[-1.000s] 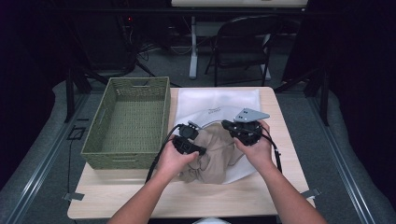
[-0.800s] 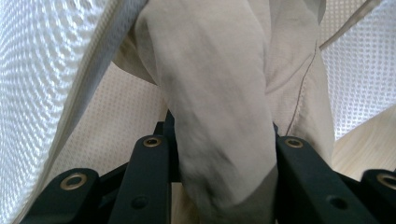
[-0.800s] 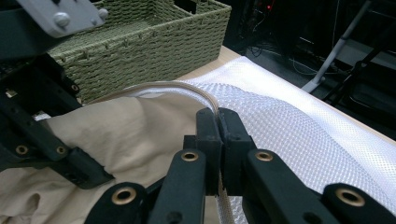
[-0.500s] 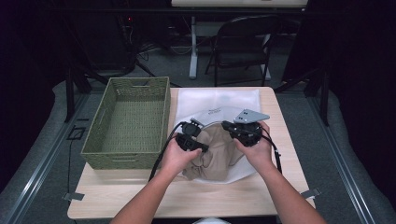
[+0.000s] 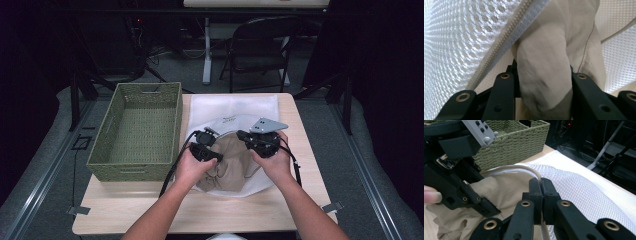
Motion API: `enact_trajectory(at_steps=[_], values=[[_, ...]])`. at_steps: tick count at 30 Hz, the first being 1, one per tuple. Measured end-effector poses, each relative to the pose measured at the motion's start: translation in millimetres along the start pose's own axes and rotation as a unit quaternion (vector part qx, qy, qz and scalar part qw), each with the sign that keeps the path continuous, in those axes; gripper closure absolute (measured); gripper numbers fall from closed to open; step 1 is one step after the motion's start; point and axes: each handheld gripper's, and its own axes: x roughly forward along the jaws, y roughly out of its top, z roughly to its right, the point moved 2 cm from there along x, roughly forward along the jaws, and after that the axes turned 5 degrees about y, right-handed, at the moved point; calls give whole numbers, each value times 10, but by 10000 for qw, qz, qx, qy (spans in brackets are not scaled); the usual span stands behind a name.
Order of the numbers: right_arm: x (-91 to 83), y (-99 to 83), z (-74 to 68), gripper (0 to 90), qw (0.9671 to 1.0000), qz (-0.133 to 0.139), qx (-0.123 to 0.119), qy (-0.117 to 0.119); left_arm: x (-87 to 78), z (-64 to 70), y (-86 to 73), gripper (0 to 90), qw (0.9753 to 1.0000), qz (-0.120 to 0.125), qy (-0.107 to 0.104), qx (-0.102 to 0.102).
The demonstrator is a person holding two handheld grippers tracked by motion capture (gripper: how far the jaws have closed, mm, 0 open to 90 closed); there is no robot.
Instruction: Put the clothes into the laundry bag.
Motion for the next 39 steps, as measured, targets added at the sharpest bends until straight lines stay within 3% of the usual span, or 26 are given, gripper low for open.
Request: enact_trajectory(at_steps=[6, 13, 22, 28, 39], values=[[14, -25, 8, 880, 10000, -27, 24, -8, 60, 9, -14, 674, 9998, 54, 169, 37], [25, -53, 5, 880, 10000, -56, 30, 1, 108, -1, -54, 652, 9997, 118, 213, 2], [34, -80, 12, 880, 10000, -89, 41, 15, 104, -9, -67, 524, 9995, 180, 243, 10], [34, -91, 19, 879, 9999, -111, 37, -7, 21, -15, -84, 444, 9991, 237, 347, 44], [41, -100, 22, 879, 9999, -133, 44, -4, -192, -50, -243, 414, 9989, 365, 292, 105]])
